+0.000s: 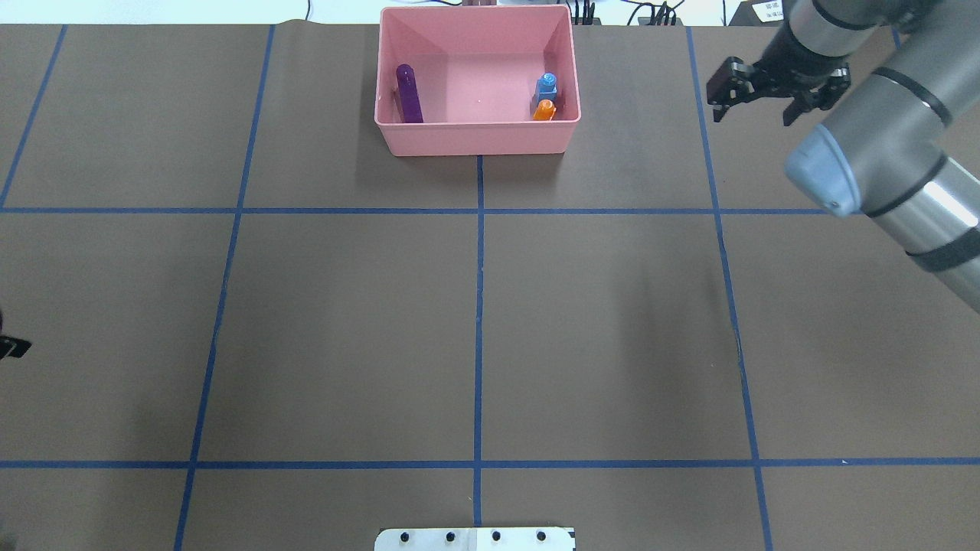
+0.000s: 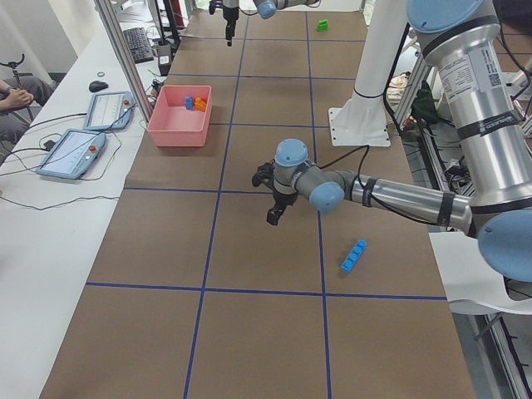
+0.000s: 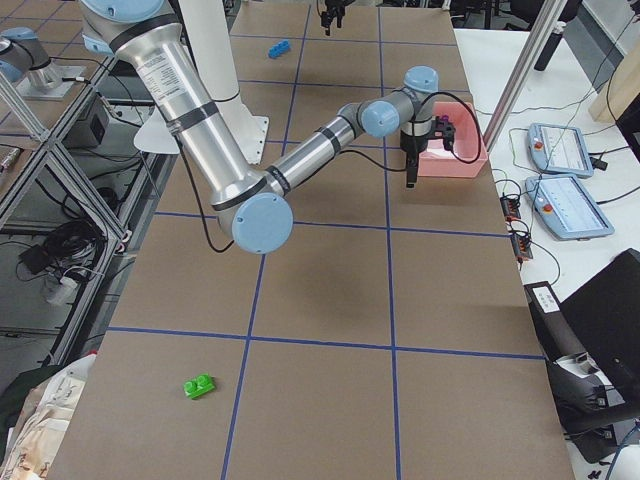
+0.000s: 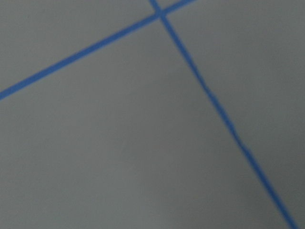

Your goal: Put all blocks into box

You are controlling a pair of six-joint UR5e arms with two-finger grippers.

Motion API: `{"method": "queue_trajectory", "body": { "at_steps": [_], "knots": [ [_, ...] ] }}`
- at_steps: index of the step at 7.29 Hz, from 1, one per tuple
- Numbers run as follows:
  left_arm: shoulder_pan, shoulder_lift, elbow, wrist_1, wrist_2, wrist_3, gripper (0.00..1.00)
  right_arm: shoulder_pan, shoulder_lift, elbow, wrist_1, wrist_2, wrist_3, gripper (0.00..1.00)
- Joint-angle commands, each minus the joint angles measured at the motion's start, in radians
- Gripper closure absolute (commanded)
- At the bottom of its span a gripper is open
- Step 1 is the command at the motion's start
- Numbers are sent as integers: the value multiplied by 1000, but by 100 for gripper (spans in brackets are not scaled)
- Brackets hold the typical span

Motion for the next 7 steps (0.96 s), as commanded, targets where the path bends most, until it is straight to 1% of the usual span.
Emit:
{"method": "queue_trajectory", "body": {
  "at_steps": [1, 2, 3, 4, 5, 6, 7],
  "knots": [
    [43, 221, 10, -165, 8, 42, 0, 13, -150, 155, -19, 3, -38, 1],
    [77, 237, 63, -164, -1, -26, 0, 13, -167, 175, -19, 3, -38, 1],
    [101, 239, 113, -167, -14, -207, 0, 13, -176, 181, -19, 2, -38, 1],
    [105, 237, 128, -170, -59, -410, 0, 13, -178, 184, -19, 2, -38, 1],
    [105, 240, 128, -212, -116, -585, 0, 13, -178, 186, -18, 0, -38, 1],
    [105, 239, 131, -299, -124, -819, 0, 12, -176, 186, -14, -6, -38, 1],
    [105, 240, 129, -368, -123, -957, 0, 12, -178, 193, -13, -14, -38, 1]
  ]
}}
